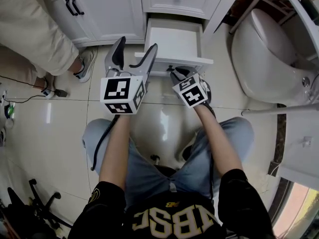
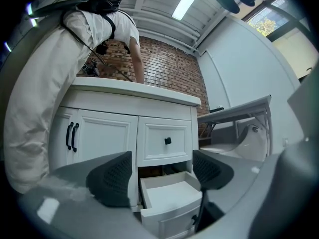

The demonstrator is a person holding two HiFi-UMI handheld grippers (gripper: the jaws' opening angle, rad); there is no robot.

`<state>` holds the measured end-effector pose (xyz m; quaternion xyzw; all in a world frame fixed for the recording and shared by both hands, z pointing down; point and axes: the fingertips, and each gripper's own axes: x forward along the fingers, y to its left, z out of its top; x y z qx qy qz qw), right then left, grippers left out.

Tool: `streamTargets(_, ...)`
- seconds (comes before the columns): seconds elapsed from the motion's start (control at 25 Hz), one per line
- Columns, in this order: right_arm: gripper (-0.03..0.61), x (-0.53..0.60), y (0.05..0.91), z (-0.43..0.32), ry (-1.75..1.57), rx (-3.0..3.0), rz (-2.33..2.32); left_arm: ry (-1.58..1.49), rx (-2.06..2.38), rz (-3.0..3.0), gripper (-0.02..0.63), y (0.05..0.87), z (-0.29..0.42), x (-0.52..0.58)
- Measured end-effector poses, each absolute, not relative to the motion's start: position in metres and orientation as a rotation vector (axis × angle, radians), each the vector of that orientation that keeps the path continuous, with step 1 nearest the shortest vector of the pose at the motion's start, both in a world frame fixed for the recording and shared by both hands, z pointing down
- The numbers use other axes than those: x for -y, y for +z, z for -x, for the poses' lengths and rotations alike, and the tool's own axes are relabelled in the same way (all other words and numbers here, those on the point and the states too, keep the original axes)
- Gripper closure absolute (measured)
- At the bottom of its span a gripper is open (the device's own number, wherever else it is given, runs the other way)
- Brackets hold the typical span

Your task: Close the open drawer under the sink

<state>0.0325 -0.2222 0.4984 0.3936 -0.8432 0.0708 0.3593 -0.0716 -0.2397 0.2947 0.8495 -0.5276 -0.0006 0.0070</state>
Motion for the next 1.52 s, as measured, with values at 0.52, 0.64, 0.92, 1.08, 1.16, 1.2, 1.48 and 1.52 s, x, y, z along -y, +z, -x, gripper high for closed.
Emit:
streamTargets(0.52, 0.572, 0.255, 0.509, -0.026, 0.093, 2.077, -0.997, -0.073, 1.525, -2.600, 0.230, 0.306, 0.053, 0.278)
streamTargets(0.64, 0.572, 0.271, 0.509, -0.028, 0.107, 2.092, -1.022, -0.025, 1.545, -2.623, 0.230, 0.310, 0.050, 0.288)
streamTargets(0.92, 0.572, 0.321, 0.504, -0.038, 0.156, 2.116, -1.122, 0.006, 1.552, -2.602, 0.230, 0.325, 0.055, 0.309)
streamTargets(1.08, 0.572, 0.354, 0.503, -0.041, 0.138, 2.150, -1.151, 0.007, 1.578, -2.561, 0.230, 0.334, 0.070, 0.317)
streamTargets(1.16, 0.572, 0.372, 0.502, -0.044, 0.110, 2.150, -1.183, 0.016, 1.585, -2.548, 0.233, 0.338, 0.076, 0.324)
streamTargets(1.2, 0.572, 0.382, 0.502, -0.046, 0.090, 2.149, -1.199, 0.031, 1.591, -2.547, 0.233, 0.341, 0.079, 0.329)
streamTargets(1.48, 0.575, 0.442, 0.497, -0.057, 0.123, 2.222, -1.382, 0.099, 1.647, -2.508, 0.233, 0.354, 0.106, 0.353)
streamTargets(1.52, 0.575, 0.445, 0.496, -0.057, 0.115, 2.199, -1.405, 0.116, 1.641, -2.512, 0.233, 0.356, 0.107, 0.352)
